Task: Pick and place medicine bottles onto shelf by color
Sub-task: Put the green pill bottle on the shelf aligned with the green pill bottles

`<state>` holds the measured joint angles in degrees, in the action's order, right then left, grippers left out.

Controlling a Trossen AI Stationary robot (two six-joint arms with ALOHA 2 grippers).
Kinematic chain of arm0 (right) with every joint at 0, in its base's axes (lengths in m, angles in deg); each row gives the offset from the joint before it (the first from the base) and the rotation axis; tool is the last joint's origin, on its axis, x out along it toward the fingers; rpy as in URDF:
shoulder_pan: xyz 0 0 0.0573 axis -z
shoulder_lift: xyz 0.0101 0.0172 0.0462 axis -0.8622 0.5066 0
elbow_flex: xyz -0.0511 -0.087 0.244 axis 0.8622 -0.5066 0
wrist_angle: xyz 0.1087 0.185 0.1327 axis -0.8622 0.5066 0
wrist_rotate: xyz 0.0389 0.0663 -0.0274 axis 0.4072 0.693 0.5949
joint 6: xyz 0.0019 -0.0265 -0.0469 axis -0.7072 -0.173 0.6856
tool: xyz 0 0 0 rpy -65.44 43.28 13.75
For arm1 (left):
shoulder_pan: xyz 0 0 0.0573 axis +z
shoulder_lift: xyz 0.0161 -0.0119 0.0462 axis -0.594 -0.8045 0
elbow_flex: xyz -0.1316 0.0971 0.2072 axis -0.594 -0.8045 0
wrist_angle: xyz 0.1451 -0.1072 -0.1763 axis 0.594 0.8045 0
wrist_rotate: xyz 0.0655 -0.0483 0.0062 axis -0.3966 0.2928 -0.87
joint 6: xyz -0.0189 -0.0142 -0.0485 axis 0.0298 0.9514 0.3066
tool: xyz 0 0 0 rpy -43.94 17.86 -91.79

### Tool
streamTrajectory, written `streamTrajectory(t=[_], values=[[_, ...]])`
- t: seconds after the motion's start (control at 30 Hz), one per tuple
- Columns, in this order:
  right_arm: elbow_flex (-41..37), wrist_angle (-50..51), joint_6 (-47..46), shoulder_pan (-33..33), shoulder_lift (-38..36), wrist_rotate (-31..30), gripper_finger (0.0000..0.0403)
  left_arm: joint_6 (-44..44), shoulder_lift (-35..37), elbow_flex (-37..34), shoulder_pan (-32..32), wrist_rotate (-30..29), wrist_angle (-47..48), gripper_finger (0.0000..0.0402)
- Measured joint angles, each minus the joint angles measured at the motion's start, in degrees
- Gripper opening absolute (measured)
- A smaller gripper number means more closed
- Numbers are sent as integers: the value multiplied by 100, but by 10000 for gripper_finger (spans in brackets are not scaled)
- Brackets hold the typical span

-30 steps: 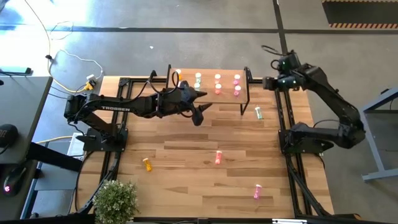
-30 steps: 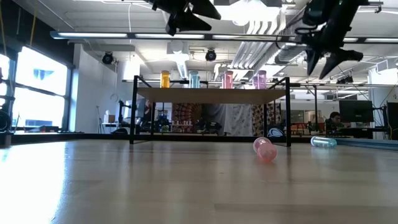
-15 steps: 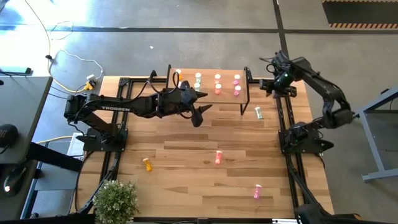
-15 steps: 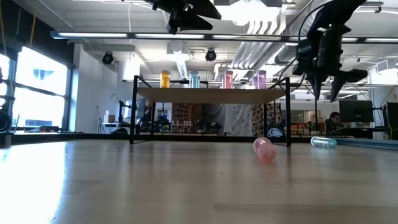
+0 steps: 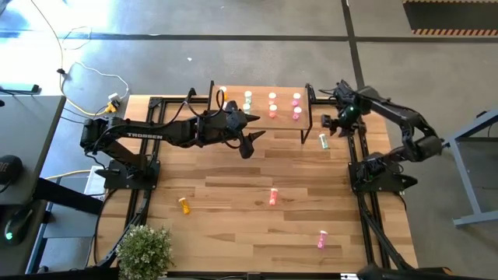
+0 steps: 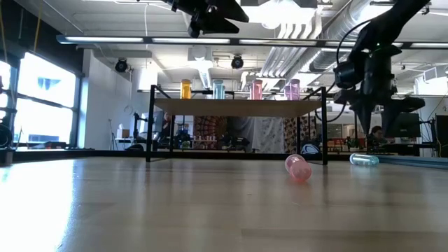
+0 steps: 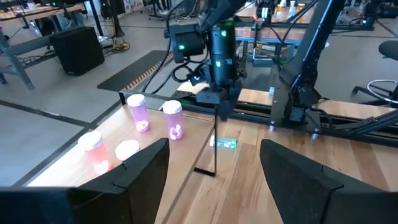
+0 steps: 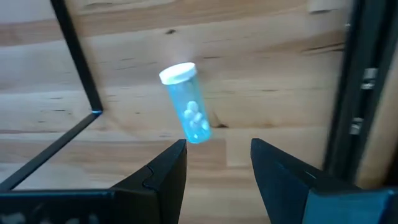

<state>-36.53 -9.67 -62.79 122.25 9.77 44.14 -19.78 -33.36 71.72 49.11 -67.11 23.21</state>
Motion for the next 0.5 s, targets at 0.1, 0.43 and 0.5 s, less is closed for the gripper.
streamTrajectory(t=[0.1, 0.43, 0.5], values=[[-277, -428, -189, -234, -130, 2, 170, 2, 0, 0, 14, -2, 0, 241], [-904, -1395, -304, -986, -284, -332, 170, 15, 0, 0, 45, -2, 0, 241], [-907, -1389, -277, -1088, -284, -522, 170, 15, 0, 0, 45, -2, 0, 241]])
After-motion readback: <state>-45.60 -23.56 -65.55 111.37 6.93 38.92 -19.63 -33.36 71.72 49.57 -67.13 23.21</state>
